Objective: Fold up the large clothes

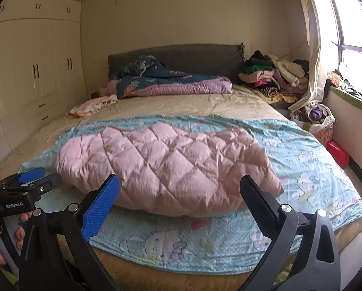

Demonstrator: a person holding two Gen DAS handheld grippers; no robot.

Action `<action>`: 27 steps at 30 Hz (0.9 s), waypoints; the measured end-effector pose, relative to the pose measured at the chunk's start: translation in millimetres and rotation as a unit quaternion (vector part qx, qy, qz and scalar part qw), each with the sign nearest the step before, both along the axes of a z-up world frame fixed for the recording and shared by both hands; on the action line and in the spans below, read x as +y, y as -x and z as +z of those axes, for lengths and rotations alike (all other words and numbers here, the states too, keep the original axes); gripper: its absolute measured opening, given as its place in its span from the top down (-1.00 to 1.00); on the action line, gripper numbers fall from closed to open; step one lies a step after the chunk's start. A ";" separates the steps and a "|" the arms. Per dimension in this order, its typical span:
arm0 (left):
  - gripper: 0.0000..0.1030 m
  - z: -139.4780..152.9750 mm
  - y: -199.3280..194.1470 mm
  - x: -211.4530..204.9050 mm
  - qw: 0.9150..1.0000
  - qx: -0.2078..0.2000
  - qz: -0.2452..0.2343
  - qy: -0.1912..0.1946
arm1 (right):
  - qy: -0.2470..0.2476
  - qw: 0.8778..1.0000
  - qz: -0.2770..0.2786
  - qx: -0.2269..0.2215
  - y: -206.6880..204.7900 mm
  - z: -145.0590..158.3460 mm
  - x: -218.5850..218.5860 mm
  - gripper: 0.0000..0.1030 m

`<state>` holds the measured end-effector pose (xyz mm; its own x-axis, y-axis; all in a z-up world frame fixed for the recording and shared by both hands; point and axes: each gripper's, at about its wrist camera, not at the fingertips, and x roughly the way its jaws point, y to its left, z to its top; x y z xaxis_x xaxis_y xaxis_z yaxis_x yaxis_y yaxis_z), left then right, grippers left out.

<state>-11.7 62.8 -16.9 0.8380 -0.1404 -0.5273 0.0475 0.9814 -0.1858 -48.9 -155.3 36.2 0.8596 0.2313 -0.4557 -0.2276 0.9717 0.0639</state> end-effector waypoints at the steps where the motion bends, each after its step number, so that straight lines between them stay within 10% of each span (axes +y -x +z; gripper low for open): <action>1: -0.82 -3.7 0.1 -2.2 1.000 0.004 -0.001 0.000 | 0.001 1.000 -0.001 0.005 0.3 -4.5 0.1 -0.92; 27: -0.82 -37.2 -12.8 -12.6 0.999 0.045 -0.003 -0.016 | 0.014 0.997 0.020 0.076 -10.9 -69.3 17.3 -0.92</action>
<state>1.1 50.2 -54.1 0.7864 -0.1275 -0.6044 0.0379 0.9866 -0.1589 -38.0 -138.0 -33.1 0.7708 0.2496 -0.5861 -0.2562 0.9638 0.0735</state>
